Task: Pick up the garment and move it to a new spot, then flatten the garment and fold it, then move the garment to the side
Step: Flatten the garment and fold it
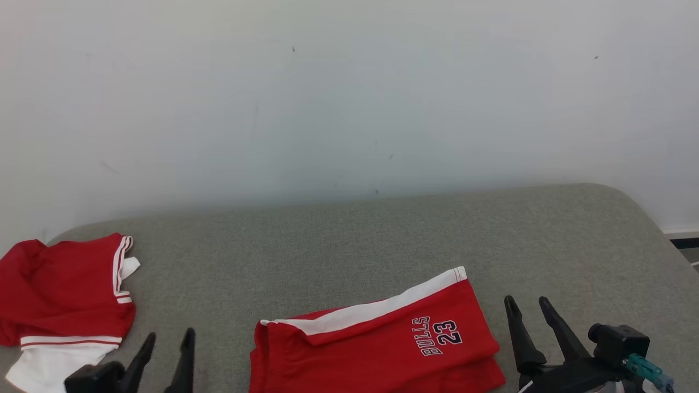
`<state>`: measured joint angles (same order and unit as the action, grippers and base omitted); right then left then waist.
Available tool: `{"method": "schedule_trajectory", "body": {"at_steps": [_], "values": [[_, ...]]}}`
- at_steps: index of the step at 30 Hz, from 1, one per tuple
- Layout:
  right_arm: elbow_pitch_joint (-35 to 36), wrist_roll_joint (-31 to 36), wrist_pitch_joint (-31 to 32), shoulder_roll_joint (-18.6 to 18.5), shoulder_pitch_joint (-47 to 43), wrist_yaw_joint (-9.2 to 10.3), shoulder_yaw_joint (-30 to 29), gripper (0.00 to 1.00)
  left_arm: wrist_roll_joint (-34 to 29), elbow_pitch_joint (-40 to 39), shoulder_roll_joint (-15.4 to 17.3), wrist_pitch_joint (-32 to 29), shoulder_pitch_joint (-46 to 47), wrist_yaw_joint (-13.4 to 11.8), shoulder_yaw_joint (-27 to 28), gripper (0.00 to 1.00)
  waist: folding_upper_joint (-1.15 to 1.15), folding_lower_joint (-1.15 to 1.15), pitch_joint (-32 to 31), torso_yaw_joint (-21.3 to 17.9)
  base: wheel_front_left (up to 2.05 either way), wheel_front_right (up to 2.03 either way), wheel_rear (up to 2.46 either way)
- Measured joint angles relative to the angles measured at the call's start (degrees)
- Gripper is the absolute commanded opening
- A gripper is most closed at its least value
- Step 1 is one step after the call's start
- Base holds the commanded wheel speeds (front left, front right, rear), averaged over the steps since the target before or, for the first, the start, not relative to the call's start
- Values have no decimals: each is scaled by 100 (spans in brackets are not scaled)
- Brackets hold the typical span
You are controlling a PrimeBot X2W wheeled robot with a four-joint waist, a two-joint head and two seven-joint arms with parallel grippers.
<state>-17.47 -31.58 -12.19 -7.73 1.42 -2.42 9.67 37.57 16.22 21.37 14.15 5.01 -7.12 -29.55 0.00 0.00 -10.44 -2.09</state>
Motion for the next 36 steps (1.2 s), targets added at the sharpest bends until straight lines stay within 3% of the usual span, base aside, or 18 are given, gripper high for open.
{"method": "schedule_trajectory", "body": {"at_steps": [8,23,30,33,36], "values": [[300,-2,69,-40,-174,97,3,100,-240,27,-157,-7,-700,0,621,100,0,0,-63,-76,0,0,0],[593,-177,485,-24,-311,148,8,100,-899,-369,-364,-388,-836,0,909,100,0,0,-18,-95,0,0,0],[74,-209,1702,-335,89,108,434,100,-1244,-646,-472,-700,-825,0,779,100,0,0,60,-80,0,0,0],[-321,-130,2229,-550,374,151,500,100,-1348,-767,-512,-834,-769,0,671,100,0,1,134,-29,0,0,0],[-692,-213,2666,-528,798,220,464,100,-1461,-817,-523,-947,-620,0,646,100,0,1,210,47,0,0,0]]}}
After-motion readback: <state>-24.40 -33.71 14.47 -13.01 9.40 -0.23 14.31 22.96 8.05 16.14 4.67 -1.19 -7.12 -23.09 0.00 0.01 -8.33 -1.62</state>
